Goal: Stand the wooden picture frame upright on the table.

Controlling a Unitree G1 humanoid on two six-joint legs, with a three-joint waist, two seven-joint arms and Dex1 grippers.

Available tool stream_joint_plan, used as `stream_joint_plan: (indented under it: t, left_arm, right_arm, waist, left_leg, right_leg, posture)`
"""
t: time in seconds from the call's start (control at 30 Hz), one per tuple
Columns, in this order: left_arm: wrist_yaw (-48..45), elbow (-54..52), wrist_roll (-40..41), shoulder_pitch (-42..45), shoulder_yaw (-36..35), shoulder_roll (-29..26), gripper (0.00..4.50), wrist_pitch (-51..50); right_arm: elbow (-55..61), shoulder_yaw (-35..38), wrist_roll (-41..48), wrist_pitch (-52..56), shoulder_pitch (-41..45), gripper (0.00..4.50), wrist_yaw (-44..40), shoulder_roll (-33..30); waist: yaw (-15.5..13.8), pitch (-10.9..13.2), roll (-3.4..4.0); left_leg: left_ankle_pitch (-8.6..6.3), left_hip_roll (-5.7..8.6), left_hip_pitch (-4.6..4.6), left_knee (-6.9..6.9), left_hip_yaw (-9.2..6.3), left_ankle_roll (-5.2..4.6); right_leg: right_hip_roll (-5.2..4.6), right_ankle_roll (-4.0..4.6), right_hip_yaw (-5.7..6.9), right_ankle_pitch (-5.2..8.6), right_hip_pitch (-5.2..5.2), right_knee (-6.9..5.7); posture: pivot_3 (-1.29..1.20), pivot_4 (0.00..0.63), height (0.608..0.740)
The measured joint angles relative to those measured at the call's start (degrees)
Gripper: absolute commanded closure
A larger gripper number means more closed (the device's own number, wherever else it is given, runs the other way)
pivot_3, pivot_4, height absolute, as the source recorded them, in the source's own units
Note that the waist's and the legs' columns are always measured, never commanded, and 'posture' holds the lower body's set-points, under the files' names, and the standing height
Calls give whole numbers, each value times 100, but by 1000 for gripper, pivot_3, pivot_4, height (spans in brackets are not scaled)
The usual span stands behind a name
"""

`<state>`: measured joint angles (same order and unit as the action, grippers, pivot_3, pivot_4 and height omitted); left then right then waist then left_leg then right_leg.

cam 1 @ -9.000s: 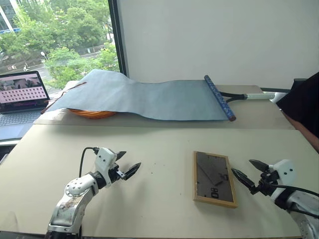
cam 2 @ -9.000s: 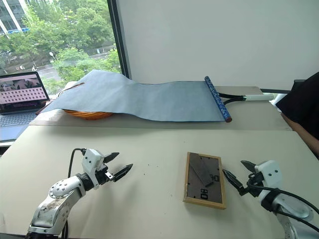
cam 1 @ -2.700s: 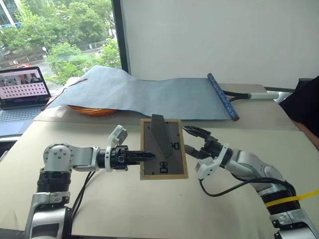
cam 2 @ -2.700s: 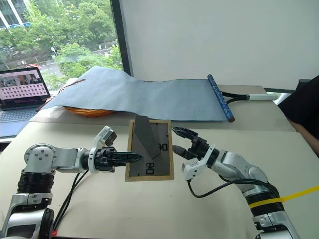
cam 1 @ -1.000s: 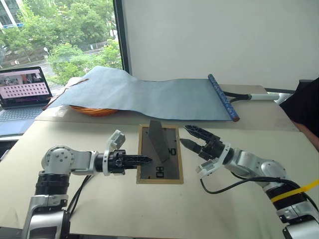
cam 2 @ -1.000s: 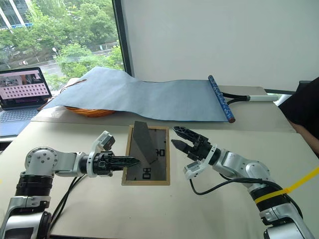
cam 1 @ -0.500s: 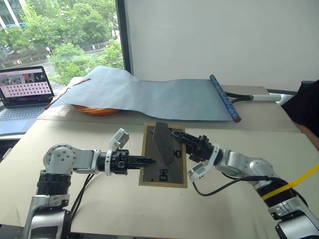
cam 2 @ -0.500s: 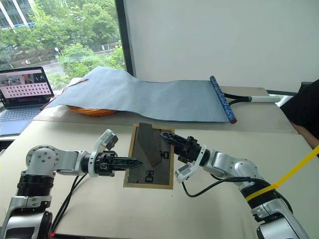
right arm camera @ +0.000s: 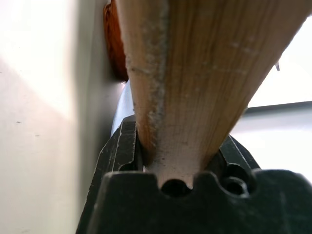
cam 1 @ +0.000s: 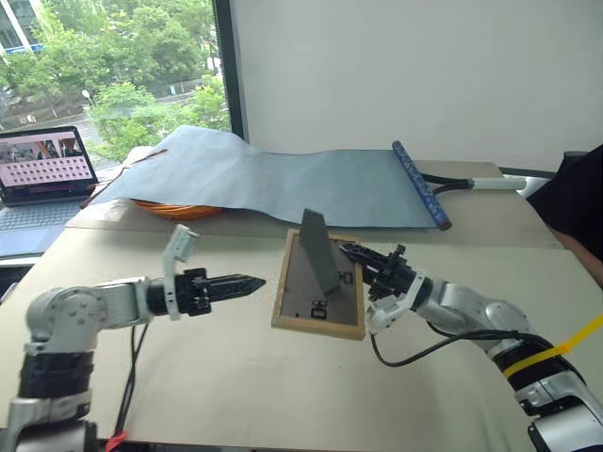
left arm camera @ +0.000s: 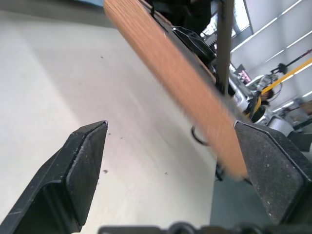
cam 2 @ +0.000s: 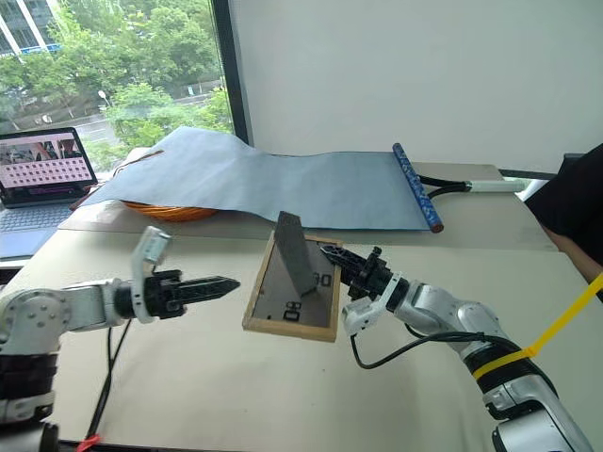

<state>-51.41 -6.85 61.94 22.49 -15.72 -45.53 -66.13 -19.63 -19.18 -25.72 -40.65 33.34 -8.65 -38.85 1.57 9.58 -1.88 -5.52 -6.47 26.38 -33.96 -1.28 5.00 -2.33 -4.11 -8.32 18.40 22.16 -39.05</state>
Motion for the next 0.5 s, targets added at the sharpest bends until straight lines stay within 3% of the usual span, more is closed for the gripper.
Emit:
stream_joint_plan:
  t: [0.13, 0.23, 0.37, 0.5]
  left_arm:
    - [-103, -344, -313, -347, -37, 62, 0, 593]
    - [-94, -622, -450, -551, -31, 244, 0, 958]
    - [-30, -791, -626, -588, -14, 302, 0, 1238]
    - [-20, -894, -819, -676, 103, 318, 0, 1461]
  right_arm:
    - [408, 165, 2554, 1906, -273, 3286, -2053, 478]
    - [768, 545, 4159, 4095, -315, 3286, -2879, 708]
    - [939, 1138, 5320, 6270, -33, 3286, -3139, 708]
    - [759, 1474, 5919, 8010, 392, 3286, -3256, 698]
  waist:
    - [-28, 2, 1]
    - [-69, 5, 3]
    - [-83, 5, 4]
    - [-71, 5, 4]
  left_leg:
    - [4, 0, 0, 0, -11, 0]
    - [9, 0, 1, 0, -12, 0]
    - [10, 0, 1, 2, -12, -2]
    - [10, 0, 1, 10, -11, -2]
  right_leg:
    - [-1, 0, 14, 0, -8, 0]
    - [-1, 3, 17, -2, -2, -4]
    - [-1, 5, 18, -2, 3, -4]
    - [0, 12, 17, 3, 10, -4]
  posture:
    - [0, 150, 698]
    - [0, 150, 698]
    - [0, 150, 698]
    - [0, 150, 698]
